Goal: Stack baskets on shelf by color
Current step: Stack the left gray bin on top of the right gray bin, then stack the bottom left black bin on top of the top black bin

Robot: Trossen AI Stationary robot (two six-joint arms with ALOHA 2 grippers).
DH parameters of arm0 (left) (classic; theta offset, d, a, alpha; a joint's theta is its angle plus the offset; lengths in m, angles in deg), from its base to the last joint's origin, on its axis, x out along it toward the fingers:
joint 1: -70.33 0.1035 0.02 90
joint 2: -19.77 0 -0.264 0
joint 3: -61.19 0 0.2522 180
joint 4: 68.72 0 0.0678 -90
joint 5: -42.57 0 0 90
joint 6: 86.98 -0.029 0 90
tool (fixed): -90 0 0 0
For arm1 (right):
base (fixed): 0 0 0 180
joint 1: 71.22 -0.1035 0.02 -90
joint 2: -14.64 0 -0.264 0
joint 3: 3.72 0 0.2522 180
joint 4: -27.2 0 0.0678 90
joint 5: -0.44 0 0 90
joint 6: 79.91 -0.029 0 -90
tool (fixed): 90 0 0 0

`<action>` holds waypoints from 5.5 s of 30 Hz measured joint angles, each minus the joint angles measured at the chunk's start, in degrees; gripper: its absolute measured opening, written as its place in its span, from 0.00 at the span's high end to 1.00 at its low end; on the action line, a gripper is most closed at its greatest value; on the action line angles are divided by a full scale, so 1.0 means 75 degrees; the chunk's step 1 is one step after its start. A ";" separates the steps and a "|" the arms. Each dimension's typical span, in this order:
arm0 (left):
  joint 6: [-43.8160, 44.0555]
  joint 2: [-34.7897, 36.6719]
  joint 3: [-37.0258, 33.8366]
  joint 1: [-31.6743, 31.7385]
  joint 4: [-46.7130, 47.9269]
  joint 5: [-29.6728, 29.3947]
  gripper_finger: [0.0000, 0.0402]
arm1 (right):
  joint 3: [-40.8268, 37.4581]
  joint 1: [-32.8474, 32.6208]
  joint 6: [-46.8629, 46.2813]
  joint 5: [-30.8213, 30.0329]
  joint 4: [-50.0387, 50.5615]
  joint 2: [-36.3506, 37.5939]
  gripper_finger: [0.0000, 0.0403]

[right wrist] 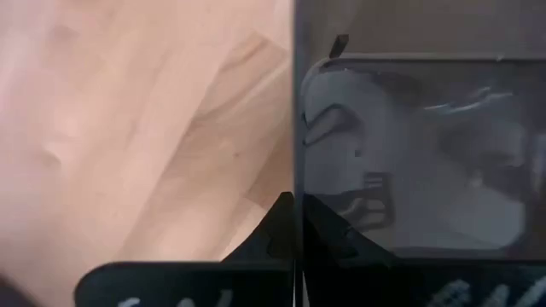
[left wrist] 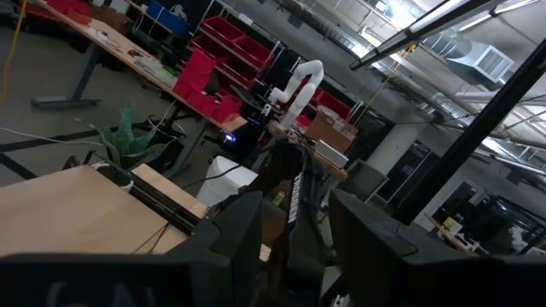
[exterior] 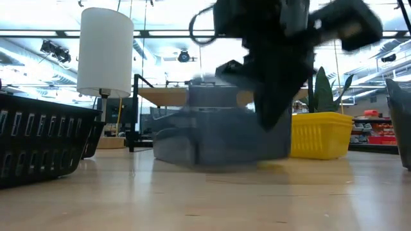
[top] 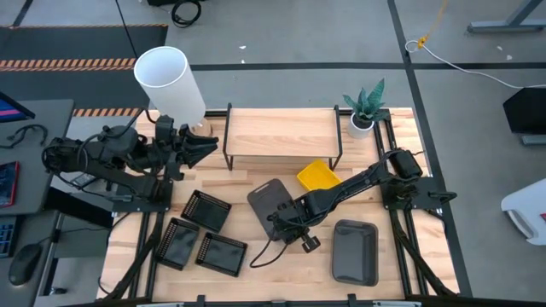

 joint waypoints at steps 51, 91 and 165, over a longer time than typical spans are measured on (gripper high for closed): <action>0.1192 -0.0583 -0.0003 -0.0026 0.0908 -0.1572 0.65 | 0.2729 -0.4734 -0.9722 -0.0708 0.3835 0.2698 0.99; 0.1445 -0.0708 -0.0003 -0.0020 0.1021 -0.0769 0.65 | 0.0355 -0.5702 -1.1269 -0.2437 0.2562 0.1680 0.99; 0.3787 -0.3987 0.0000 -0.2264 0.7784 0.4375 0.65 | -0.0416 -0.3932 -1.0109 -0.4860 0.1624 0.3604 0.59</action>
